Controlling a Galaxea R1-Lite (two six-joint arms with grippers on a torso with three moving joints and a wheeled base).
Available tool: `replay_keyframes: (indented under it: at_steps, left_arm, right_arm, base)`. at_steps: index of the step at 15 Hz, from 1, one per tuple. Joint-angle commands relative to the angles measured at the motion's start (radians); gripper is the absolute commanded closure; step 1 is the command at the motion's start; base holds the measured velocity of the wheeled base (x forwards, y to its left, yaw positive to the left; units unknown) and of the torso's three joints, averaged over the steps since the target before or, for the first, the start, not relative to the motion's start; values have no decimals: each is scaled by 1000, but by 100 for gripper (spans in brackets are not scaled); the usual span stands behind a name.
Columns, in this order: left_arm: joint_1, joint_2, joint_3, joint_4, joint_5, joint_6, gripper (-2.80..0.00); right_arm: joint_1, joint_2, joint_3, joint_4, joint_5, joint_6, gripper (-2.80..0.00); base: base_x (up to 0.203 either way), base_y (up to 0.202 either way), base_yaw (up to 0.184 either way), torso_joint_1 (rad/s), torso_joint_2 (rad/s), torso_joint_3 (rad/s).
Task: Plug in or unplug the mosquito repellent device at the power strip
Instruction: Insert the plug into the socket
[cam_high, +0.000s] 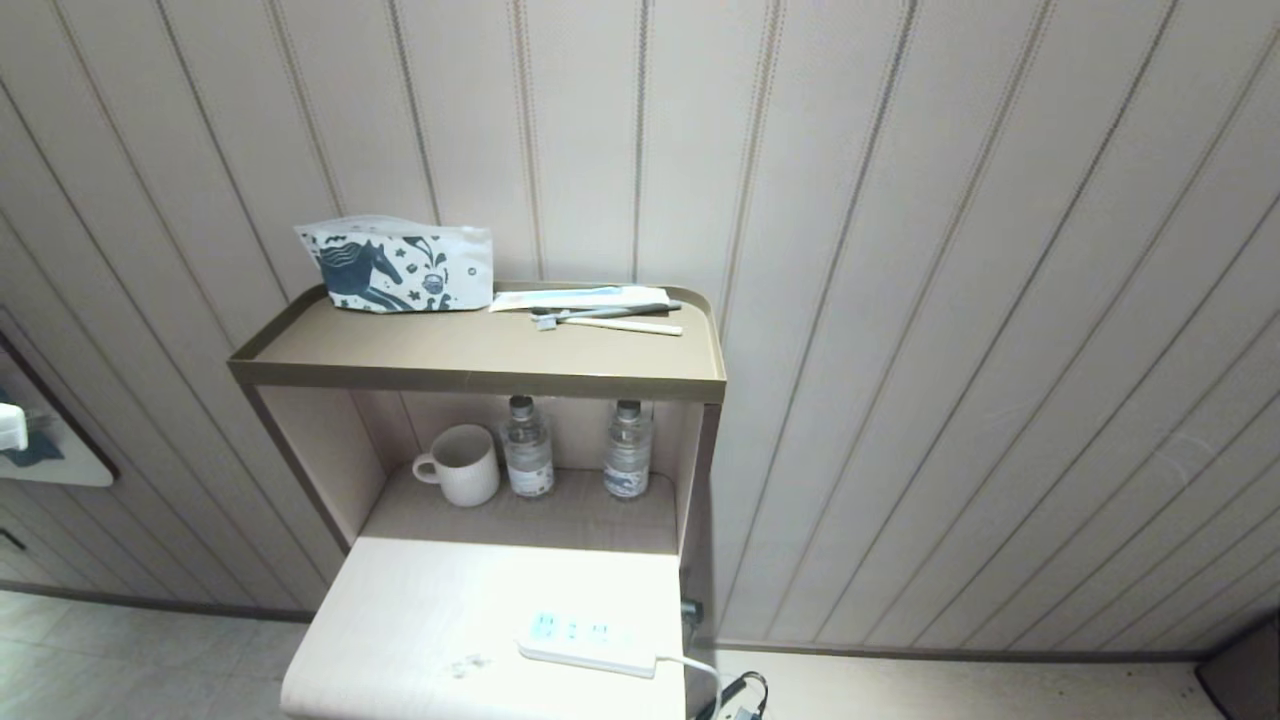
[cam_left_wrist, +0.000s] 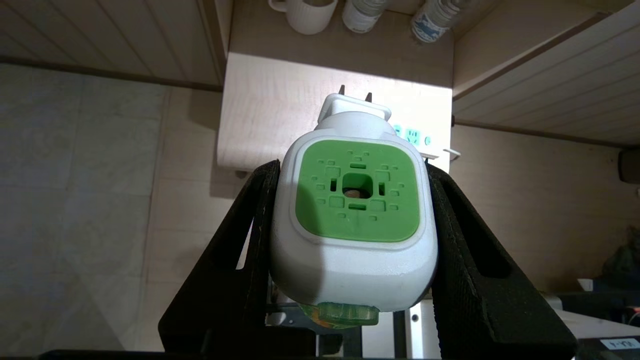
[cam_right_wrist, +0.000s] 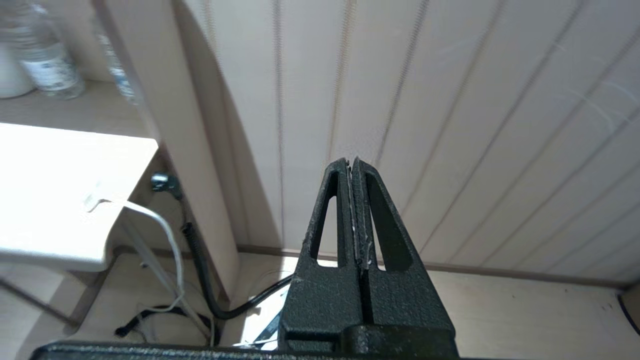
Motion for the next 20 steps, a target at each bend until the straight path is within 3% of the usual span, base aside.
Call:
replay_keyframes:
  at_steps: [1, 8, 14, 16, 18, 20]
  left_arm:
    - [0, -2, 24, 5, 0, -1, 0]
    - [0, -63, 31, 44, 9, 3, 0]
    - [0, -157, 126, 72, -13, 76, 0]
    - [0, -129, 192, 21, -45, 77, 0]
    - [-1, -101, 285, -111, -54, 94, 0]
    - [-1, -40, 395, -282, -65, 180, 0]
  right_arm:
    - [10, -1, 0, 0, 0, 0, 0]
    - [9, -1, -2, 0, 2, -1, 0]
    - [10, -1, -2, 0, 2, -2, 0]
    - [9, -1, -2, 0, 2, -1, 0]
    - [10, -1, -2, 0, 2, -1, 0]
    - [8, -1, -2, 0, 2, -2, 0]
  base:
    - [0, 0, 0, 47, -154, -37]
    - [0, 0, 0, 0, 0, 0]
    - [0, 0, 0, 0, 0, 0]
    - [0, 0, 0, 0, 0, 0]
    - [0, 0, 0, 0, 0, 0]
    - [0, 0, 0, 0, 0, 0]
